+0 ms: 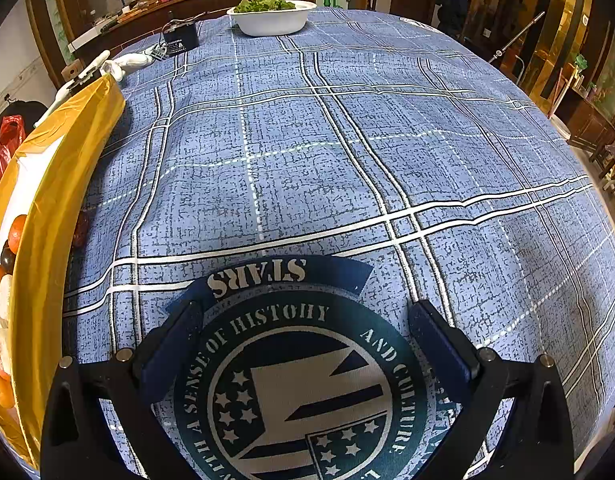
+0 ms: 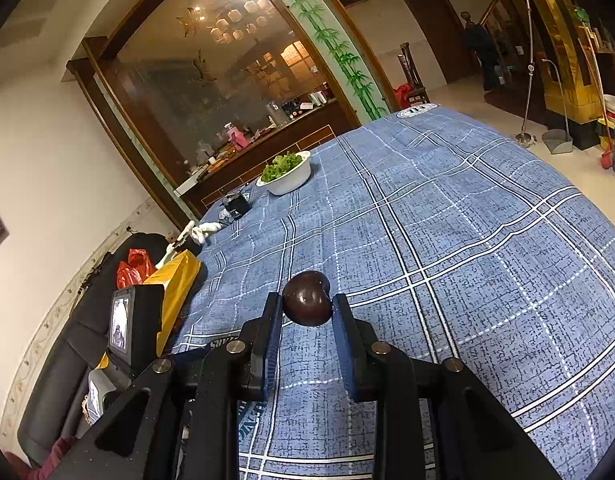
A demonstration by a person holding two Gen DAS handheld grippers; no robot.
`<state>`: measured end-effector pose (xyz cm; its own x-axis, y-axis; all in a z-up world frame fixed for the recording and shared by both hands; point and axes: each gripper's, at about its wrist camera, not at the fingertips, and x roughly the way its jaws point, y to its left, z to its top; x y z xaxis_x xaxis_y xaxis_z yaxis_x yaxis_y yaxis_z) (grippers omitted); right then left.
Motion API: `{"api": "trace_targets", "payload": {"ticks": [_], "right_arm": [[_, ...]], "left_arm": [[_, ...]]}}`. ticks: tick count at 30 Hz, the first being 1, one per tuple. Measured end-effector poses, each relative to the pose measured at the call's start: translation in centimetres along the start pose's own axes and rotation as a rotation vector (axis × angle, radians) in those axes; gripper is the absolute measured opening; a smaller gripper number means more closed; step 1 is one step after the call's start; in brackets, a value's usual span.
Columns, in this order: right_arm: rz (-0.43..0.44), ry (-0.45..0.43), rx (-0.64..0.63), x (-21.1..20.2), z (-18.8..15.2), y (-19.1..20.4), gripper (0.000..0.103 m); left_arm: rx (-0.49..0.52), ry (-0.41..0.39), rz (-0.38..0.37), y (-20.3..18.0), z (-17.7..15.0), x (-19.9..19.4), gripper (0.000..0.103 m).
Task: Organize fruits
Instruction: 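Carry the plum over the tray and open the right tool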
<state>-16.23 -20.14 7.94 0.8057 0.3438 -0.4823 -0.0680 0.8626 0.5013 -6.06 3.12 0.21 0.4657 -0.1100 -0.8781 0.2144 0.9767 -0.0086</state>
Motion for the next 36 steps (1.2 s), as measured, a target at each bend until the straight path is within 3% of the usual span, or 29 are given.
{"api": "trace_targets", "payload": {"ticks": [4,8,13,15,20,26,32,36], "right_arm": [[0.001,0.001,-0.006,-0.1,-0.1,0.2,0.028],[-0.016,0.007,-0.032,-0.1,-0.1,1.0,0.028],[-0.019,0.059,-0.093,1.3,-0.4,3.6,0.028],[-0.006,0.088,-0.132,2.1,-0.5,5.0,0.029],[0.086,0.174,-0.256,4.9,-0.4,11.0,0.029],[0.231,0.312,-0.331,10.2,-1.2,19.0,0.029],[0.284,0.425,-0.418,15.6,-4.1,25.6,0.029],[0.255,0.478,-0.464,18.5,-5.9,27.7,0.029]], "left_arm": [[-0.02,0.003,-0.006,0.1,-0.2,-0.2,0.103],[-0.112,-0.036,-0.141,1.1,-1.3,-2.7,0.103],[-0.133,-0.229,-0.168,4.8,-2.9,-9.8,0.103],[-0.153,-0.295,-0.139,6.9,-3.6,-12.0,0.103],[-0.287,-0.452,0.04,15.9,-6.7,-17.4,0.103],[-0.429,-0.521,0.199,23.6,-10.9,-19.9,0.103],[-0.428,-0.522,0.244,26.0,-12.7,-19.0,0.103],[-0.42,-0.519,0.245,26.3,-12.9,-18.4,0.103]]}}
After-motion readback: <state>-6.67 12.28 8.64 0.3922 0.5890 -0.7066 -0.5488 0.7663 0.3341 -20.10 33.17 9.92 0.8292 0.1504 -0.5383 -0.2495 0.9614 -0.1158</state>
